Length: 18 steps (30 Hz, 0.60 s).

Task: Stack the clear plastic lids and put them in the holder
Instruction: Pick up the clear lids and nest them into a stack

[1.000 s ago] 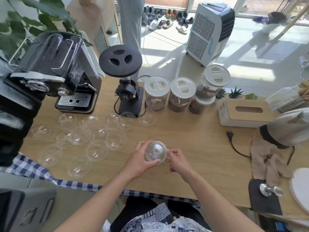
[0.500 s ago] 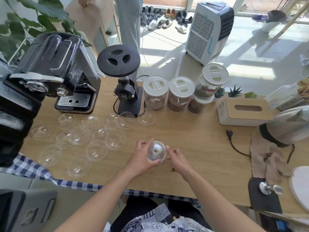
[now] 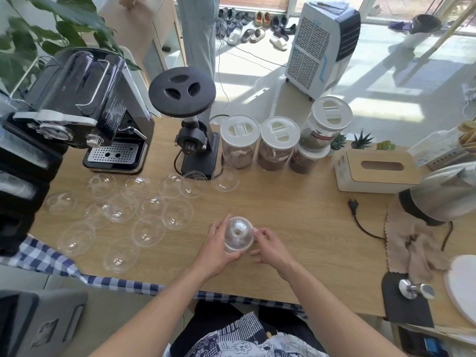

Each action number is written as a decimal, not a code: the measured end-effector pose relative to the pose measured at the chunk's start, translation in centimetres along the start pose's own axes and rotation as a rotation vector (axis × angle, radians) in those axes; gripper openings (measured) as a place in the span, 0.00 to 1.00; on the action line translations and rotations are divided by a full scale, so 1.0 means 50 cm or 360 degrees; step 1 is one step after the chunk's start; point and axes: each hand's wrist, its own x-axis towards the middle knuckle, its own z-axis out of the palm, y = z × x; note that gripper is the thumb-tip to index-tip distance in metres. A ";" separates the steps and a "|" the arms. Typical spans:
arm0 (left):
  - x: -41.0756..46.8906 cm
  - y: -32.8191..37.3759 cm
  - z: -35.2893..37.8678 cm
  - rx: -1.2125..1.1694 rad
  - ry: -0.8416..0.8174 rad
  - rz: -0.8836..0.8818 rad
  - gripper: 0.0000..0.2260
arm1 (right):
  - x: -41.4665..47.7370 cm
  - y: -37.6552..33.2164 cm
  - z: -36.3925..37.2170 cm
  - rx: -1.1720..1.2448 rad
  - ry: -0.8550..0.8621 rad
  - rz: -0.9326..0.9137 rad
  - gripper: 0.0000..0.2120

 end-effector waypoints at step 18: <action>0.041 0.033 0.010 0.0104 0.0026 0.0073 0.57 | 0.023 -0.026 -0.033 0.0003 0.0124 0.0026 0.18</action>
